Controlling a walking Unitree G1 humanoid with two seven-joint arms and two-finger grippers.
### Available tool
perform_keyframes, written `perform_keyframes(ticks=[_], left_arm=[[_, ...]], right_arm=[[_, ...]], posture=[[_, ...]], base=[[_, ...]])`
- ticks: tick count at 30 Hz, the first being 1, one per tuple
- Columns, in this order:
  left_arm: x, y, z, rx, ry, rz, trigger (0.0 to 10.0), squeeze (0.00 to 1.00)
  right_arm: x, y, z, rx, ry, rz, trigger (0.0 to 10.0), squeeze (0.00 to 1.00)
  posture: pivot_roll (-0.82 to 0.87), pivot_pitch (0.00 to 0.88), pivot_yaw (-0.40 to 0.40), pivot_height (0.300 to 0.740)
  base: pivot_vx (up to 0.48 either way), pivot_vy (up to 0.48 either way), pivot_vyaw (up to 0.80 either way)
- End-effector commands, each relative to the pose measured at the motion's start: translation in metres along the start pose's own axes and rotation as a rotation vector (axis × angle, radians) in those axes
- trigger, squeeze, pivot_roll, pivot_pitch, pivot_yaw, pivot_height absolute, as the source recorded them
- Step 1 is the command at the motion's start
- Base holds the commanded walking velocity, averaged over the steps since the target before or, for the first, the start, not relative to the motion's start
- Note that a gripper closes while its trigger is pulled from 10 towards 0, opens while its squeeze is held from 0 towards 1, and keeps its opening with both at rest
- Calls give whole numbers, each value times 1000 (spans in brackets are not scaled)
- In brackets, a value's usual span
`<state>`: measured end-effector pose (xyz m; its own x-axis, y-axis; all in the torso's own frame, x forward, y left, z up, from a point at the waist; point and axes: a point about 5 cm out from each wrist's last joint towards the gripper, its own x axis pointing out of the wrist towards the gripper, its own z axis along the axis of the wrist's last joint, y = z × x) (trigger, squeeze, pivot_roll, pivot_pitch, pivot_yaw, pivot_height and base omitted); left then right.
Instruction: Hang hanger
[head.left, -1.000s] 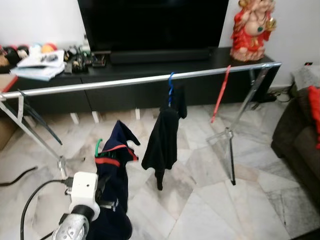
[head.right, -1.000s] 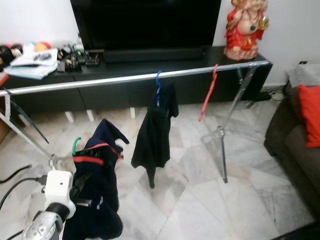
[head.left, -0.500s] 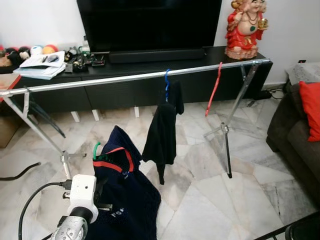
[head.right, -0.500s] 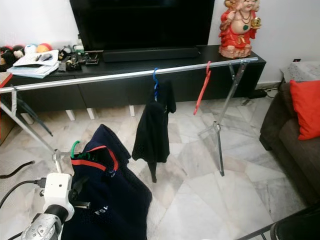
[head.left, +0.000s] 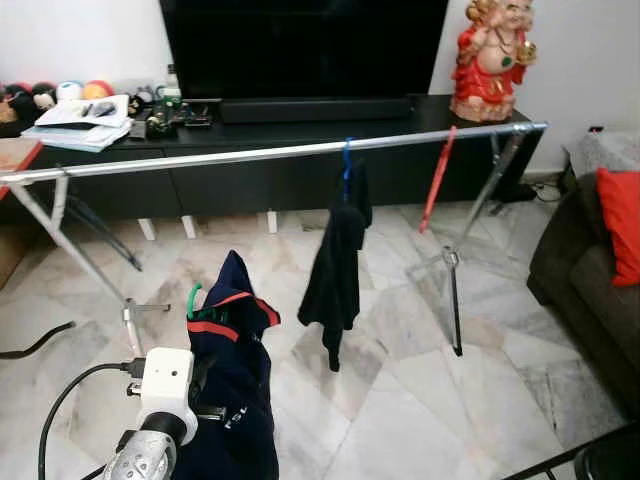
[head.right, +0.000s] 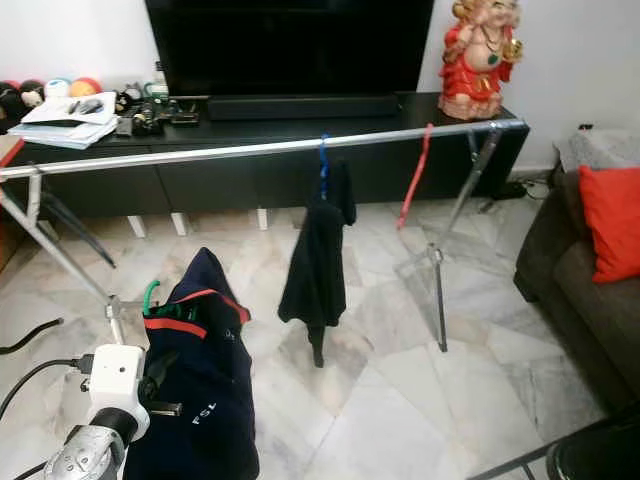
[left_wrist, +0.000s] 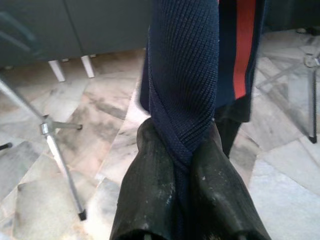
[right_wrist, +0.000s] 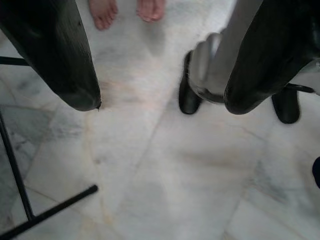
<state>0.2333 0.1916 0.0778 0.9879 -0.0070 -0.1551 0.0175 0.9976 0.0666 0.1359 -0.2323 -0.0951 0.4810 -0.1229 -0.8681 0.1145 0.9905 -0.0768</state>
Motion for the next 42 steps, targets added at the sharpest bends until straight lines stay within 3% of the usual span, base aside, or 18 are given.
perform_keyframes(ticks=[1, 7, 15, 24, 29, 32, 35, 42], left_arm=[[1, 3, 7, 7, -26, 14, 10000, 0], [2, 3, 8, 6, -29, 13, 10000, 0], [2, 3, 9, 10, -37, 10, 10000, 0], [1, 2, 9, 15, -36, -2, 10000, 0], [1, 0, 10, 3, -45, -14, 10000, 0], [0, 0, 10, 3, -46, -18, 10000, 0], [0, -1, 10, 2, -45, -18, 10000, 0], [-1, 0, 10, 4, -44, -18, 10000, 0]], right_arm=[[2, 12, 2, 0, 2, 21, 10000, 0], [5, 33, 16, -6, -14, 40, 10000, 0], [7, 50, 23, -9, -21, 54, 10000, 0], [7, 54, 23, -8, -23, 54, 10000, 0], [7, 38, 23, -2, -26, 36, 10000, 0], [5, 13, 25, 12, -37, 8, 10000, 0], [4, 0, 24, 16, -40, -5, 10000, 0], [3, -2, 17, 6, -30, -6, 10000, 0]], posture=[[-18, 65, 13, 740], [-18, 65, 13, 740], [-17, 68, 13, 740], [-14, 69, 13, 740], [-14, 70, 12, 740], [-15, 70, 13, 740], [-14, 72, 13, 740], [-12, 74, 14, 740]], base=[[0, 368, 0], [0, 379, 0], [0, 235, 0], [0, 0, 0], [0, 0, 0], [-266, 0, 0], [-266, 0, 0], [-272, 0, 0]])
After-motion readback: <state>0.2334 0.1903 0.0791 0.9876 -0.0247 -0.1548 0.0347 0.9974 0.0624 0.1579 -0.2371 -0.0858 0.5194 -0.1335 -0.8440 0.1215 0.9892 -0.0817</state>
